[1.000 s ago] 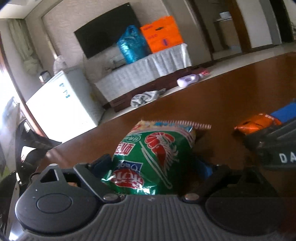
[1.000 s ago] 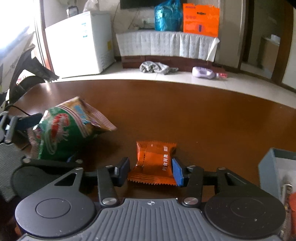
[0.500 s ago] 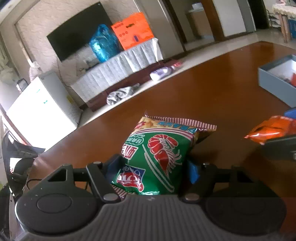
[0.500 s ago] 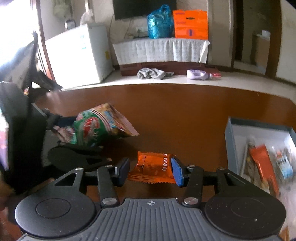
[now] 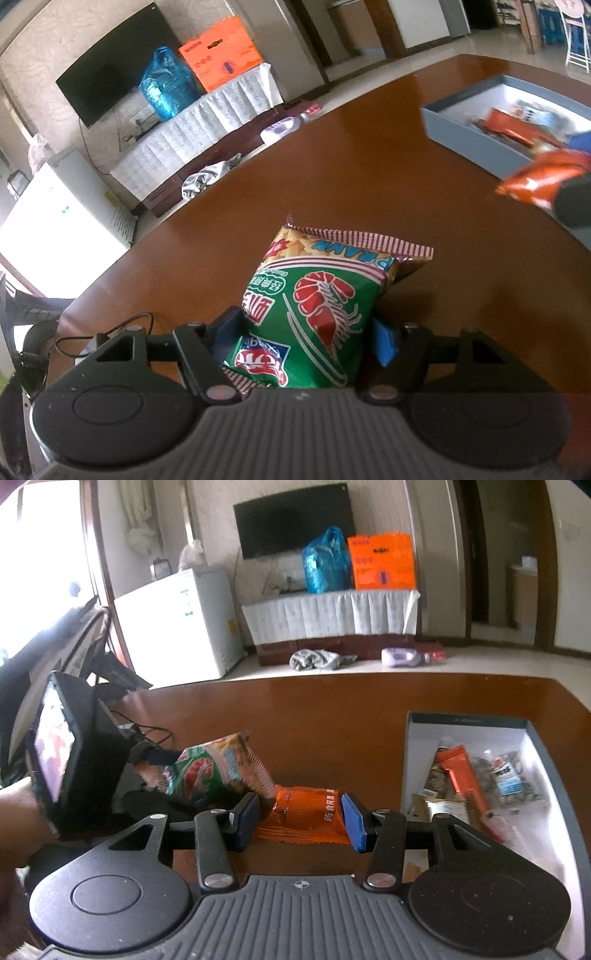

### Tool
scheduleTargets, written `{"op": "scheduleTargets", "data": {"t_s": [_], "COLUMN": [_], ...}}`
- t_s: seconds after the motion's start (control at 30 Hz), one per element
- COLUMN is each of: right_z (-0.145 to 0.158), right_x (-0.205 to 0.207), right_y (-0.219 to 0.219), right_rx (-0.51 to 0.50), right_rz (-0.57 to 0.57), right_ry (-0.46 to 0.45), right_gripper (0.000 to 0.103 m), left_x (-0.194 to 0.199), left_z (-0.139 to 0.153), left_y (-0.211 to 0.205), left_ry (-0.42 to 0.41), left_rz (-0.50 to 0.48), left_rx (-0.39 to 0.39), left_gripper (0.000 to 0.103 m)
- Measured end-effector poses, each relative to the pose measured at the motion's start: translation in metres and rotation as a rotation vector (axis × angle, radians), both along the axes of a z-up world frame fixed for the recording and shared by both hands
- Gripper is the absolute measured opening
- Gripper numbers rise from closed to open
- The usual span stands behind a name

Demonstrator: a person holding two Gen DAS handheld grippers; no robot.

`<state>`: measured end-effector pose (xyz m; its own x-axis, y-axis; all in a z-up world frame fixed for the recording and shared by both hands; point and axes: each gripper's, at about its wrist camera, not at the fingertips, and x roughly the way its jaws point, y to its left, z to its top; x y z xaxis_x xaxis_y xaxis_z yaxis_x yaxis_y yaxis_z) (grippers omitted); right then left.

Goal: Organize snacks
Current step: 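Carry the green chip bag with the left tool while the right tool carries the orange candy to the box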

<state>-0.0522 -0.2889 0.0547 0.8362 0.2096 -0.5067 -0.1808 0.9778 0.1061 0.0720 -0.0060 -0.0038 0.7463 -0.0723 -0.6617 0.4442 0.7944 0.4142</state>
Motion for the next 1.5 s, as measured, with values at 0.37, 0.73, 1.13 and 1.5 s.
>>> {"op": "scheduleTargets", "data": {"t_s": [0.37, 0.73, 1.13, 1.5], "right_z": [-0.015, -0.014, -0.016, -0.012], "right_x": [-0.009, 0.002, 0.01, 0.001], "right_y": [-0.019, -0.054, -0.078, -0.068], "right_rx": [-0.044, 0.006, 0.08, 0.04], "right_rz": [0.014, 0.039, -0.01, 0.009], "right_ry": [-0.117, -0.12, -0.066, -0.108], "right_gripper": [0.049, 0.049, 0.049, 0.049], "left_x": [-0.049, -0.05, -0.024, -0.025], "left_z": [0.022, 0.03, 0.029, 0.032], "left_y": [0.0, -0.033, -0.043, -0.034], "left_ry": [0.105, 0.018, 0.027, 0.009], "left_rz": [0.228, 0.156, 0.15, 0.164], "left_rx": [-0.332, -0.34, -0.309, -0.326], "left_gripper": [0.071, 0.071, 0.069, 0.069]}}
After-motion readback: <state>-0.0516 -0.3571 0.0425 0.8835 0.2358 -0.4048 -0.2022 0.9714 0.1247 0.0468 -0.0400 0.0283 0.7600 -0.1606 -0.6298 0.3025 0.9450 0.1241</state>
